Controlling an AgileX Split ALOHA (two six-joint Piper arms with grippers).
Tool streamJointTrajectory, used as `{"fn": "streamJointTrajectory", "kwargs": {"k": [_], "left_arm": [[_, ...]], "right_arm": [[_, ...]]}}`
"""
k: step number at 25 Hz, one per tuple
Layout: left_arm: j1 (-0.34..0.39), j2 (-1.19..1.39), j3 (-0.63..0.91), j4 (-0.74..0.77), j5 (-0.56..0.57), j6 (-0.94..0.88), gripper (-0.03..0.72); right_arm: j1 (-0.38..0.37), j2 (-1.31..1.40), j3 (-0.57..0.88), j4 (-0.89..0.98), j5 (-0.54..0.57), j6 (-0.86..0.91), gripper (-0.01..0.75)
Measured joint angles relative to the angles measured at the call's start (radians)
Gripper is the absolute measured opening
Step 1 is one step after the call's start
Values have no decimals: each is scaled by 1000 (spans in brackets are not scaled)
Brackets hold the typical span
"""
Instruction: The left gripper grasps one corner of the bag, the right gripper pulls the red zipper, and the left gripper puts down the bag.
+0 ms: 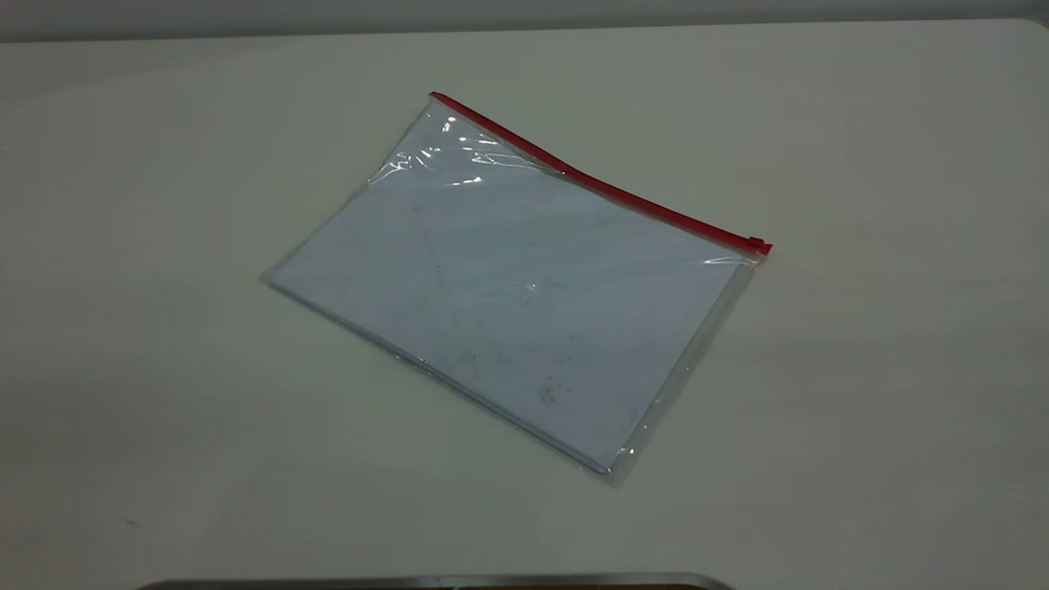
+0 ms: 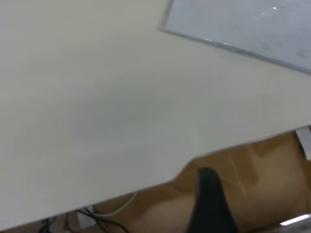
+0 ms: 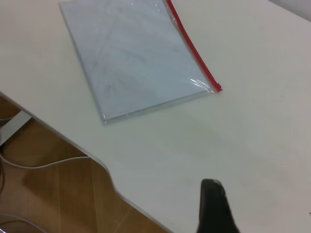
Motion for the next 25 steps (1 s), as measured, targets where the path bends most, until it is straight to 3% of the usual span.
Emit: {"fn": "streamJointTrajectory", "kwargs": {"k": [6,25], "left_arm": [[99,-77,0,38,0,-10,582],[104,-136,0,82,1,-53,582]], "right_arm": [[0,0,0,0,0,0,503],[0,0,0,0,0,0,503]]}}
